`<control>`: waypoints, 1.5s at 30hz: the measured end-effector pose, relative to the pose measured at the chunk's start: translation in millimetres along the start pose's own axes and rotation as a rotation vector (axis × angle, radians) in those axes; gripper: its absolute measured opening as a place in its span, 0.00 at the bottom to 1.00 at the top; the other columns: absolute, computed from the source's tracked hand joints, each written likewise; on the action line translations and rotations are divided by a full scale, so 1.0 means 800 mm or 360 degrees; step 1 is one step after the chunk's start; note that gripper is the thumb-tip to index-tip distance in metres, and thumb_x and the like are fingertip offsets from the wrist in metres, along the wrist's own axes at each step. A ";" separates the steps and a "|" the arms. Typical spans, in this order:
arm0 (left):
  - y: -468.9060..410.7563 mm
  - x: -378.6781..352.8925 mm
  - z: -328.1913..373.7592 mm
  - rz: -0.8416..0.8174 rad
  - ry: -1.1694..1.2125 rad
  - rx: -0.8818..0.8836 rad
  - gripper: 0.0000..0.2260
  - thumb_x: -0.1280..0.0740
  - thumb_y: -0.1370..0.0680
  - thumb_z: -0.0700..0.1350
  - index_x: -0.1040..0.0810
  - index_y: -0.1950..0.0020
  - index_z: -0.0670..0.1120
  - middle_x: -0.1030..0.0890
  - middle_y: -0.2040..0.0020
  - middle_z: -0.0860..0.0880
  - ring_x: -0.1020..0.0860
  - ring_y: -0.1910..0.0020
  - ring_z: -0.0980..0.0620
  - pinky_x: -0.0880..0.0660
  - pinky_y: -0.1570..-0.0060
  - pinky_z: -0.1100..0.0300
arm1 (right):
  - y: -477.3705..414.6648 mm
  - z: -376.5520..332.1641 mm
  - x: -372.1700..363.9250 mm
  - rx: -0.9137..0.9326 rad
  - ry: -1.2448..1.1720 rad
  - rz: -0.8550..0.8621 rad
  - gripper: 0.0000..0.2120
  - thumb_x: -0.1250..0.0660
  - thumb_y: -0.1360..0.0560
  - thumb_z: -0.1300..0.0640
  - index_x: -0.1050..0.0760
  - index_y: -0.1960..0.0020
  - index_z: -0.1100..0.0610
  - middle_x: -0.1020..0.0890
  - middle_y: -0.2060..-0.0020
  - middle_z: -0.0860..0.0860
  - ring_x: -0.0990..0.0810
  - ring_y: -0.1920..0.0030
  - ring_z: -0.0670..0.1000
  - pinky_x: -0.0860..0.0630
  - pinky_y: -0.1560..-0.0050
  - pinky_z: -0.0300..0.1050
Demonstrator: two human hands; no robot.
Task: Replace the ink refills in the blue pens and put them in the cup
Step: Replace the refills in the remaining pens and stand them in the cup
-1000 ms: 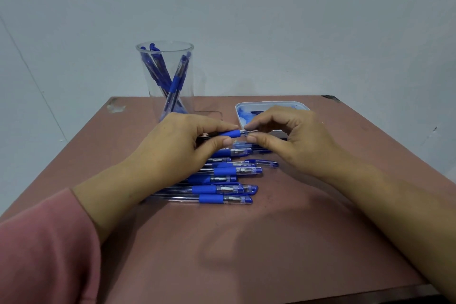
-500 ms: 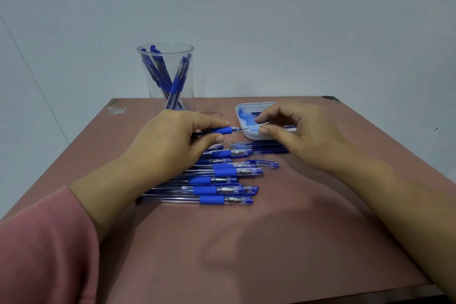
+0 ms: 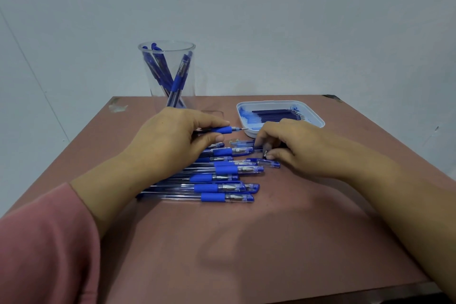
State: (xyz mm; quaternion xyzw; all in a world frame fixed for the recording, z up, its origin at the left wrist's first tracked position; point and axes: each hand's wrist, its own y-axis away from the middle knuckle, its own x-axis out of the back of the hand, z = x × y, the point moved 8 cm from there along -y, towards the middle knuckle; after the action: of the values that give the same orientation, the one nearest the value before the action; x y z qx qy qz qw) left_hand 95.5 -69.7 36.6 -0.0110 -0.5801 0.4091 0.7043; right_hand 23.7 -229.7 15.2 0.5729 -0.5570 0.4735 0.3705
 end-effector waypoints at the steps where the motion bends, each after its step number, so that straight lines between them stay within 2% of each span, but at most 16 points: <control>1: 0.000 0.000 0.001 -0.0002 0.0002 -0.0006 0.13 0.31 0.25 0.53 0.20 0.41 0.61 0.24 0.57 0.67 0.28 0.62 0.71 0.32 0.59 0.72 | -0.001 -0.001 0.000 0.0001 -0.0022 -0.0006 0.11 0.35 0.22 0.59 0.29 0.49 0.42 0.22 0.56 0.42 0.26 0.52 0.38 0.30 0.52 0.32; 5: 0.000 0.000 0.002 -0.0015 0.0032 -0.0003 0.14 0.31 0.26 0.54 0.20 0.41 0.62 0.24 0.57 0.68 0.27 0.61 0.72 0.30 0.57 0.71 | -0.002 0.000 0.005 0.0026 -0.0082 0.0075 0.15 0.33 0.23 0.58 0.31 0.52 0.37 0.21 0.56 0.41 0.25 0.52 0.37 0.30 0.54 0.30; 8: 0.001 0.000 0.004 -0.0008 0.0059 -0.0028 0.14 0.32 0.26 0.54 0.20 0.41 0.62 0.27 0.60 0.73 0.26 0.59 0.74 0.30 0.57 0.73 | 0.001 -0.002 0.019 0.0121 -0.0222 0.0354 0.14 0.31 0.25 0.54 0.30 0.50 0.36 0.20 0.56 0.40 0.22 0.52 0.41 0.25 0.49 0.39; 9: 0.001 0.000 0.005 -0.0004 0.0062 -0.0043 0.14 0.32 0.26 0.54 0.20 0.41 0.62 0.28 0.61 0.73 0.26 0.58 0.74 0.30 0.57 0.73 | 0.003 -0.005 0.023 0.0161 -0.0270 0.0445 0.14 0.30 0.25 0.52 0.30 0.48 0.36 0.20 0.56 0.40 0.22 0.52 0.42 0.24 0.49 0.39; 12: 0.002 -0.001 0.011 -0.0004 0.0072 -0.0090 0.13 0.31 0.25 0.54 0.20 0.41 0.61 0.27 0.62 0.74 0.24 0.57 0.70 0.27 0.57 0.70 | 0.006 -0.016 0.030 0.0258 -0.0365 0.0658 0.13 0.29 0.26 0.50 0.27 0.44 0.41 0.20 0.56 0.40 0.21 0.52 0.42 0.25 0.50 0.36; 15: 0.004 -0.001 0.017 -0.0017 0.0091 -0.0123 0.13 0.33 0.26 0.55 0.21 0.41 0.63 0.24 0.61 0.71 0.22 0.57 0.65 0.25 0.58 0.66 | 0.004 -0.027 0.029 0.0346 -0.0347 0.0760 0.11 0.30 0.26 0.51 0.20 0.44 0.48 0.18 0.56 0.40 0.21 0.53 0.39 0.26 0.51 0.31; 18: 0.003 -0.002 0.016 -0.0025 0.0103 -0.0108 0.14 0.33 0.26 0.57 0.21 0.41 0.63 0.23 0.60 0.69 0.22 0.56 0.63 0.24 0.57 0.64 | 0.001 -0.023 0.027 0.0313 -0.0324 0.0741 0.06 0.30 0.25 0.56 0.18 0.48 0.50 0.17 0.58 0.40 0.20 0.55 0.39 0.27 0.54 0.30; 22: 0.003 -0.002 0.011 -0.0011 0.0078 -0.0083 0.14 0.31 0.26 0.56 0.20 0.41 0.63 0.27 0.62 0.73 0.24 0.56 0.69 0.29 0.58 0.71 | 0.006 0.000 0.036 0.0181 -0.0372 0.0691 0.06 0.30 0.26 0.60 0.20 0.54 0.49 0.18 0.59 0.40 0.20 0.55 0.40 0.27 0.53 0.29; 25: 0.002 -0.003 0.010 -0.0014 0.0073 -0.0078 0.14 0.32 0.27 0.56 0.21 0.42 0.63 0.27 0.62 0.72 0.24 0.56 0.68 0.29 0.59 0.71 | 0.010 -0.006 0.037 0.0222 -0.0437 0.0694 0.08 0.30 0.26 0.59 0.21 0.49 0.48 0.17 0.56 0.40 0.20 0.52 0.40 0.27 0.50 0.30; 28: 0.002 -0.004 0.011 -0.0034 0.0053 -0.0082 0.14 0.33 0.27 0.58 0.21 0.41 0.64 0.26 0.62 0.70 0.23 0.58 0.66 0.28 0.59 0.70 | 0.003 -0.016 0.028 0.0270 -0.0431 0.0641 0.11 0.30 0.25 0.58 0.19 0.44 0.47 0.20 0.55 0.33 0.21 0.50 0.35 0.27 0.49 0.29; 32: 0.001 -0.003 0.009 -0.0041 0.0046 -0.0072 0.15 0.33 0.27 0.57 0.21 0.41 0.63 0.27 0.62 0.71 0.23 0.57 0.65 0.27 0.59 0.68 | 0.004 -0.004 0.033 0.0216 -0.0395 0.0651 0.11 0.32 0.25 0.62 0.18 0.48 0.49 0.18 0.56 0.38 0.20 0.52 0.37 0.27 0.51 0.30; 36: 0.002 -0.005 0.011 -0.0045 0.0038 -0.0079 0.15 0.34 0.26 0.57 0.21 0.40 0.63 0.26 0.62 0.69 0.23 0.58 0.64 0.27 0.59 0.68 | 0.006 -0.010 0.035 0.0307 -0.0356 0.0641 0.14 0.30 0.25 0.58 0.22 0.43 0.42 0.19 0.55 0.35 0.21 0.51 0.39 0.28 0.50 0.29; 38: 0.002 -0.005 0.011 -0.0050 0.0037 -0.0079 0.15 0.33 0.27 0.57 0.21 0.41 0.63 0.26 0.63 0.69 0.23 0.59 0.65 0.28 0.60 0.70 | 0.001 -0.011 0.028 0.0307 -0.0394 0.0582 0.14 0.31 0.24 0.58 0.22 0.44 0.41 0.19 0.55 0.34 0.21 0.50 0.38 0.29 0.50 0.29; 41: 0.002 -0.005 0.006 -0.0043 0.0067 -0.0061 0.14 0.32 0.27 0.55 0.20 0.41 0.61 0.27 0.62 0.71 0.23 0.59 0.66 0.27 0.58 0.68 | 0.001 0.001 0.033 0.0253 -0.0370 0.0623 0.10 0.31 0.24 0.59 0.18 0.46 0.47 0.19 0.56 0.36 0.21 0.52 0.37 0.29 0.51 0.30; 45: -0.001 -0.001 -0.002 0.0010 0.0070 -0.0049 0.14 0.30 0.25 0.51 0.20 0.40 0.59 0.31 0.61 0.77 0.25 0.60 0.70 0.31 0.57 0.70 | 0.014 0.023 0.056 0.0121 -0.0299 0.0726 0.09 0.31 0.25 0.62 0.17 0.49 0.50 0.21 0.58 0.32 0.24 0.54 0.30 0.33 0.53 0.23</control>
State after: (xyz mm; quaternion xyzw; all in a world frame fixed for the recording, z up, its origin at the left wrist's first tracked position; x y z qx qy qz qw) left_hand 96.7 -69.9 35.7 -0.0326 -0.5705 0.4020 0.7154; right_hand 11.8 -261.6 51.7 0.4874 -0.6857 0.5101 0.1790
